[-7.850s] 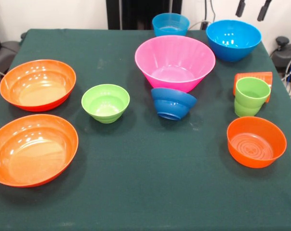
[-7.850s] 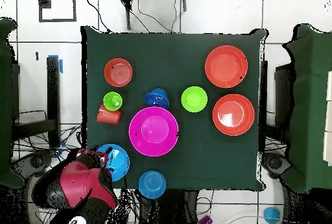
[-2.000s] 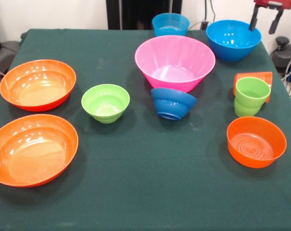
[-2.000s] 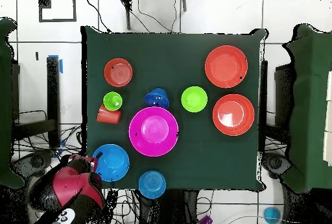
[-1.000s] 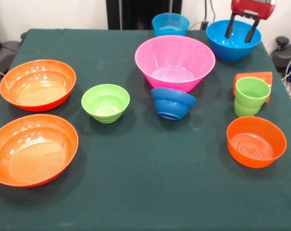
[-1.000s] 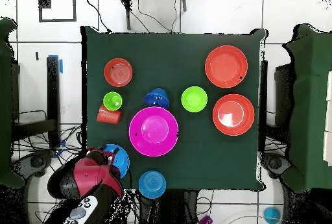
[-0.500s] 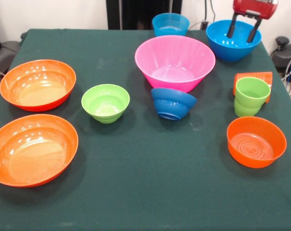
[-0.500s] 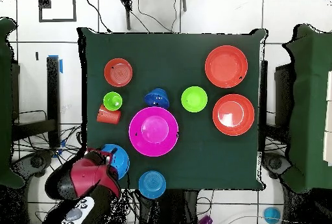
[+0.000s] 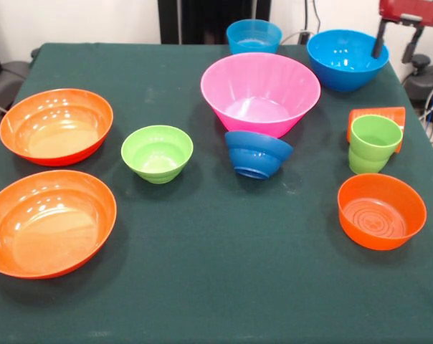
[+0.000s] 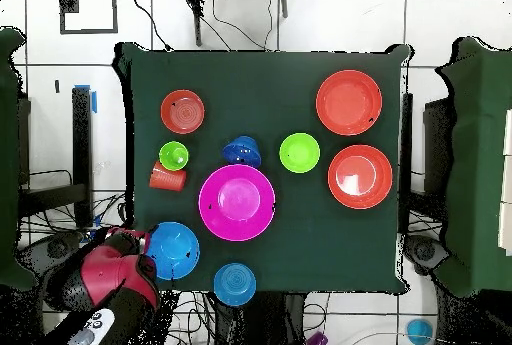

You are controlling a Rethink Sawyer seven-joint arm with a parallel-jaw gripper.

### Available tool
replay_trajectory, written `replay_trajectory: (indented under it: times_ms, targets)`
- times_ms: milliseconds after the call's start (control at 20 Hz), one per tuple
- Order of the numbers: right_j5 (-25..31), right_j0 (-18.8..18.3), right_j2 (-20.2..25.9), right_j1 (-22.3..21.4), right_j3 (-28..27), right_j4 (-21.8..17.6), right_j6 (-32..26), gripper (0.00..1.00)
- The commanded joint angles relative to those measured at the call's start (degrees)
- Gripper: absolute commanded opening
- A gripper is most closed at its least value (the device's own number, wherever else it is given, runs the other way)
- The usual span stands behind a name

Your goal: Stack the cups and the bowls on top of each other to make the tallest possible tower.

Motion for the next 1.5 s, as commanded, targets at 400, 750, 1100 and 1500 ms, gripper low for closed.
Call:
replay_trajectory:
  times_ms: [400, 750, 1100, 1500]
  targets:
    - [3.8, 0.9, 2.5, 4.2, -2.5, 3.2, 9.2, 1.00]
    - [2.4, 0.5, 0.2, 6.5, -1.5, 1.5, 7.8, 1.00]
    - [2.2, -0.2, -1.4, 7.5, -0.6, 0.7, 7.2, 1.00]
    - [1.0, -2.8, 0.2, 7.4, -0.1, -0.6, 6.3, 1.00]
